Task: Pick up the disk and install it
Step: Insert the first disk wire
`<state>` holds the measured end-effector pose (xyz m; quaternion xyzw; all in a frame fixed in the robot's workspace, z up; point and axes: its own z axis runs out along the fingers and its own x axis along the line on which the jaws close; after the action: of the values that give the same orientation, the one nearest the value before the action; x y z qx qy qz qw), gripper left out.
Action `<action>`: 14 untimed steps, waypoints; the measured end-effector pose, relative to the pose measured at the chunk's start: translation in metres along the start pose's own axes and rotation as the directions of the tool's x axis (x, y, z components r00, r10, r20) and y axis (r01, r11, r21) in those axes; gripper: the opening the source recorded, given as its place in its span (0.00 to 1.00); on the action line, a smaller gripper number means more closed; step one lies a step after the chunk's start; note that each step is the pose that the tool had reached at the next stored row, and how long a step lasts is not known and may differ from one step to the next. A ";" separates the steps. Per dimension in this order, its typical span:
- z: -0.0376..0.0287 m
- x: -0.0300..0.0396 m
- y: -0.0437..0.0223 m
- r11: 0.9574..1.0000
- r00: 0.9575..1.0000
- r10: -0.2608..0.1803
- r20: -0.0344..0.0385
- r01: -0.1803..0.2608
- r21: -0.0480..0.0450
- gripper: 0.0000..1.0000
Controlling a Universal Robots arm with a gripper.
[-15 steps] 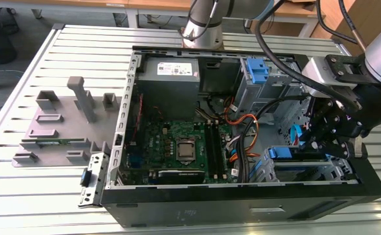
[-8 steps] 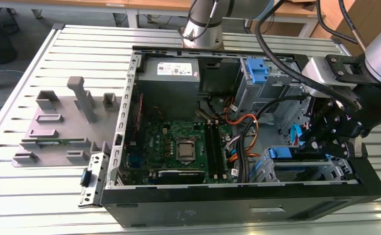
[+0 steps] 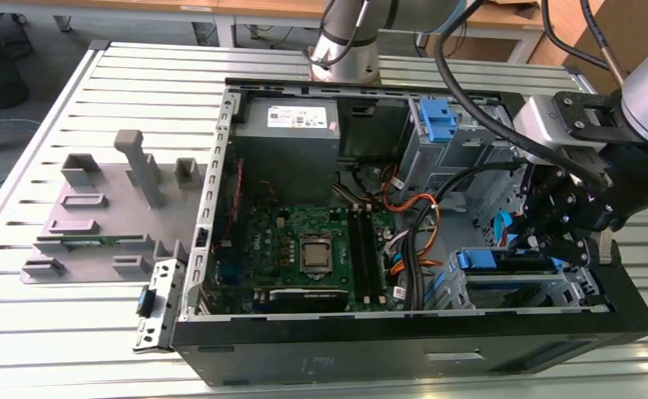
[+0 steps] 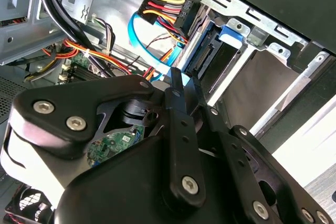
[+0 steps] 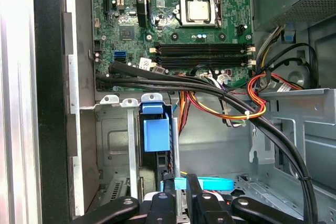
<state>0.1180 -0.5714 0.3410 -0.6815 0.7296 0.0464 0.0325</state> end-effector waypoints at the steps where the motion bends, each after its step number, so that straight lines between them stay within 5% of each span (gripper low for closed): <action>1: 0.0000 0.0000 0.0000 1.000 1.000 0.000 0.000 0.000 0.000 0.24; 8: -0.0010 0.0000 0.0000 1.000 1.000 0.000 0.000 0.000 0.000 0.24; 14: -0.0117 -0.0013 0.0003 1.000 1.000 0.000 0.000 0.000 0.000 0.24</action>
<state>0.1180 -0.5714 0.3528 -0.6815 0.7296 0.0465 0.0326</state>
